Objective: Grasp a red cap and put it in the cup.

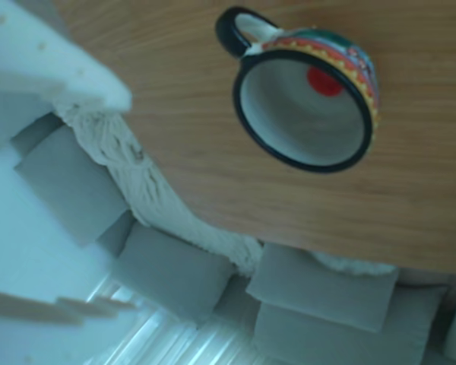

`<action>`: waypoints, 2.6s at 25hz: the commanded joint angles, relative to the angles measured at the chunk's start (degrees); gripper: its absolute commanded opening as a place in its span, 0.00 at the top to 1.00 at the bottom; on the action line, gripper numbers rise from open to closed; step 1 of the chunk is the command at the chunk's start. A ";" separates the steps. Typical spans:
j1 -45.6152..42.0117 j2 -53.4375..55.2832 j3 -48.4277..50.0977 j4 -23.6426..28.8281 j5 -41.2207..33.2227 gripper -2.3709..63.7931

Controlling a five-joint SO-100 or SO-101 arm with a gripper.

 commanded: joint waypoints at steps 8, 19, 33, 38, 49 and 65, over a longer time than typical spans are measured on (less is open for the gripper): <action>0.09 16.17 12.39 -0.88 0.18 0.52; 0.70 31.55 31.73 -5.54 0.18 0.52; 3.08 41.22 43.68 -11.78 -0.44 0.52; 2.99 44.47 46.14 -12.04 -0.44 0.52; -1.14 51.06 49.83 -11.69 0.18 0.52; -0.62 51.15 49.83 -11.60 0.09 0.52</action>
